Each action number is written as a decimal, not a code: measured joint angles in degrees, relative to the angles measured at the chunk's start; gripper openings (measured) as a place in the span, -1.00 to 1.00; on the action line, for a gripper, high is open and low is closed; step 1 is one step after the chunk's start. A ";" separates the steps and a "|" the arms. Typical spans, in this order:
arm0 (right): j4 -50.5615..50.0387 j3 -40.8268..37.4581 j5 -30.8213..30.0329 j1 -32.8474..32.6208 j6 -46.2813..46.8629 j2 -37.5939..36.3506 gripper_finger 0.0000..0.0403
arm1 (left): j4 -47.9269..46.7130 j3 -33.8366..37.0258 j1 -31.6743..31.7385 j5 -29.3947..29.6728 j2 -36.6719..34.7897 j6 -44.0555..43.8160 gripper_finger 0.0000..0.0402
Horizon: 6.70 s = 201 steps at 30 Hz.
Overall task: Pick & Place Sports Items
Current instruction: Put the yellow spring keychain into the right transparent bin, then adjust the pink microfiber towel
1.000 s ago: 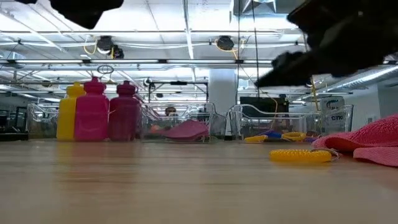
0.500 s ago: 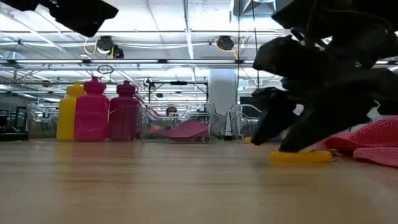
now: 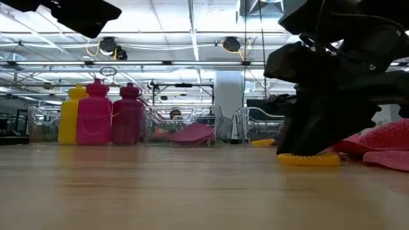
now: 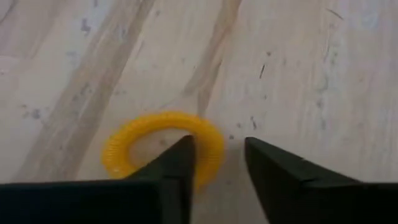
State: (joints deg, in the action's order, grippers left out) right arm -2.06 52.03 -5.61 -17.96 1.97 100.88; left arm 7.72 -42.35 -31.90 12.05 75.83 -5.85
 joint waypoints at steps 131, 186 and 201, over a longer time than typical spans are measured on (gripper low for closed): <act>23.71 -17.81 8.62 9.60 1.87 -44.89 0.05 | -0.16 0.02 0.52 1.57 0.02 0.98 0.18; 24.00 -17.81 8.64 9.60 1.87 -44.92 0.05 | 29.87 0.02 9.24 -7.04 18.29 2.62 0.18; 27.74 -17.79 11.47 5.92 4.27 -44.90 0.05 | 29.74 0.02 9.27 -8.74 18.29 2.38 0.18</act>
State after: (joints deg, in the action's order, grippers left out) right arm 25.68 34.24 5.86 -12.05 6.24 55.98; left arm 37.45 -42.33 -22.63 3.31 94.13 -3.46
